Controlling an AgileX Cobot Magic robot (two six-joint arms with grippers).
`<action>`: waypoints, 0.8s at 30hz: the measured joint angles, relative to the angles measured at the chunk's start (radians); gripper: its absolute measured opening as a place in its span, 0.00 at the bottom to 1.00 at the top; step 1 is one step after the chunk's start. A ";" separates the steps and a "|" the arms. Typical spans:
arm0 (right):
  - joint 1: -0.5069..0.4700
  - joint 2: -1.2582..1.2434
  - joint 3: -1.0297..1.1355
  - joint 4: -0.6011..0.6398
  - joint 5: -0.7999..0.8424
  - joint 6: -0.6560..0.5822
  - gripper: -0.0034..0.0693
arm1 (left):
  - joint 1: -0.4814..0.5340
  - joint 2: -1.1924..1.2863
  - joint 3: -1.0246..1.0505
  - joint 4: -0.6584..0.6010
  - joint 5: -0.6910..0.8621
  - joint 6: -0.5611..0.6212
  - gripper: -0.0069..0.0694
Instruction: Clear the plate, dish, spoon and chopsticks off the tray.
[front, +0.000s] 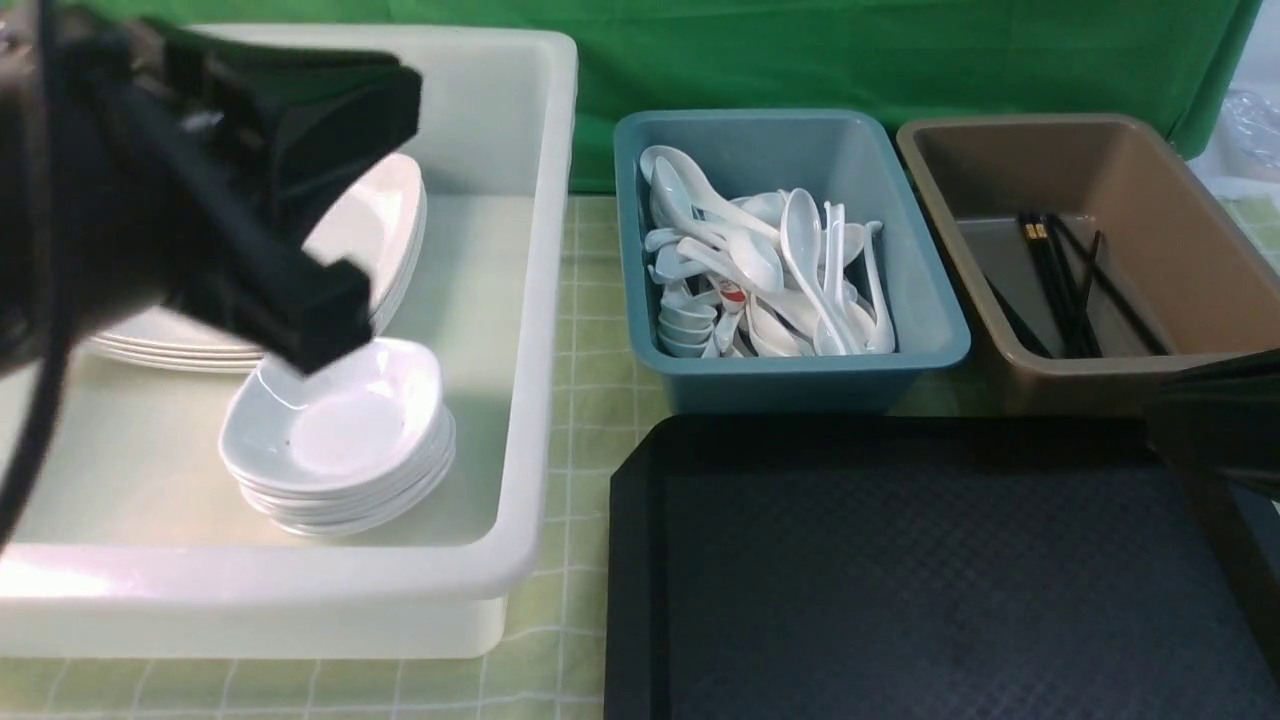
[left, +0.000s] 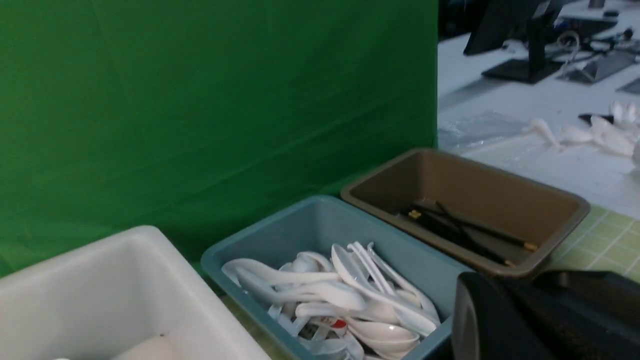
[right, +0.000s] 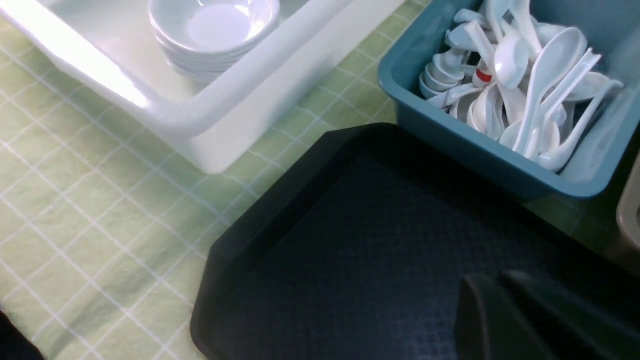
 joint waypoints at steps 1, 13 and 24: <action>0.000 0.000 0.000 0.000 0.000 0.000 0.13 | -0.001 -0.034 0.034 -0.003 -0.021 0.000 0.10; 0.000 0.000 0.000 0.000 0.000 0.001 0.18 | -0.001 -0.176 0.369 -0.006 -0.087 0.000 0.10; -0.218 -0.024 0.002 0.017 -0.005 -0.001 0.20 | -0.001 -0.176 0.592 -0.004 -0.088 -0.001 0.10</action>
